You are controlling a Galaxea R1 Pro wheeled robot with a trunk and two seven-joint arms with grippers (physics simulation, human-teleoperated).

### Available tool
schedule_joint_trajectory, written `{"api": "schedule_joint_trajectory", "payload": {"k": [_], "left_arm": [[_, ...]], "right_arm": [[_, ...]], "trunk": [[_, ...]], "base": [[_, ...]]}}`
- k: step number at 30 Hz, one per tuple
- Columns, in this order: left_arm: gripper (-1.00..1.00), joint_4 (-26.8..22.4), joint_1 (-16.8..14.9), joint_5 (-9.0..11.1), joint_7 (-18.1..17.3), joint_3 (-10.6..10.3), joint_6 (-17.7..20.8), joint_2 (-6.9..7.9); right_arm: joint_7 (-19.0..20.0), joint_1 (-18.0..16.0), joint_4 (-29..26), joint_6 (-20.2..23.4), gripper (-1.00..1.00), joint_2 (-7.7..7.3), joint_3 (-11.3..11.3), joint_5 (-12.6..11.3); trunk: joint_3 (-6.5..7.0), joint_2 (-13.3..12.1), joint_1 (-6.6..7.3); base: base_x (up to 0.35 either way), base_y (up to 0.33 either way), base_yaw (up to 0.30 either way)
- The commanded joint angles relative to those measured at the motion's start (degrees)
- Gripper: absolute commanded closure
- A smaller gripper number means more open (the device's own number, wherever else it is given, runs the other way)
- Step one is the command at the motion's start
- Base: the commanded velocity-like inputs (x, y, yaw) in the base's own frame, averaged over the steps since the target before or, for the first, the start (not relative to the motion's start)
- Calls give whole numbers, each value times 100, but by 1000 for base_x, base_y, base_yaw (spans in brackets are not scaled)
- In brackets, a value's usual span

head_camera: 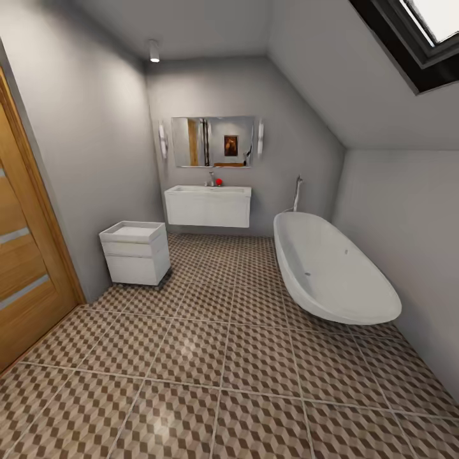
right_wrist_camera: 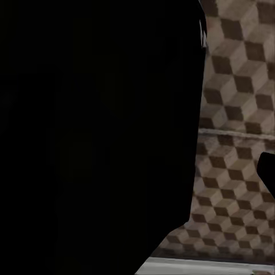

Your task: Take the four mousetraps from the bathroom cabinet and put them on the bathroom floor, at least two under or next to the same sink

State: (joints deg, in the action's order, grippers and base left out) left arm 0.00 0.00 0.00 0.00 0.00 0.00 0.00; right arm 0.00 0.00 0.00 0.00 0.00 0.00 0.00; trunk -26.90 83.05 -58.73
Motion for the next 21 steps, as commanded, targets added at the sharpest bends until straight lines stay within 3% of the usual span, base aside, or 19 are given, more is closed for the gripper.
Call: {"api": "schedule_joint_trajectory", "payload": {"k": [1, 10, 13, 21], "left_arm": [[-100, -9, 33, 8, -9, 9, -33, -33], [-100, -9, 327, 4, -9, 8, -35, -323], [-100, -9, 419, 7, -9, 9, -36, -414], [-100, -10, 422, 9, -9, 9, -35, -419]], "right_arm": [[-10, -34, -33, -9, -100, 33, 9, 8], [-9, -315, -61, -9, -100, 323, 9, 9], [-9, -327, -61, -9, -100, 338, 9, 9], [-9, -333, -61, -9, -100, 340, 9, 9]], "trunk": [[-3, 3, 0], [-3, 3, 0], [-3, 3, 0], [-3, 3, 0]], "base": [[0, 0, 0], [0, 0, 0], [0, 0, 0], [0, 0, 0]]}}
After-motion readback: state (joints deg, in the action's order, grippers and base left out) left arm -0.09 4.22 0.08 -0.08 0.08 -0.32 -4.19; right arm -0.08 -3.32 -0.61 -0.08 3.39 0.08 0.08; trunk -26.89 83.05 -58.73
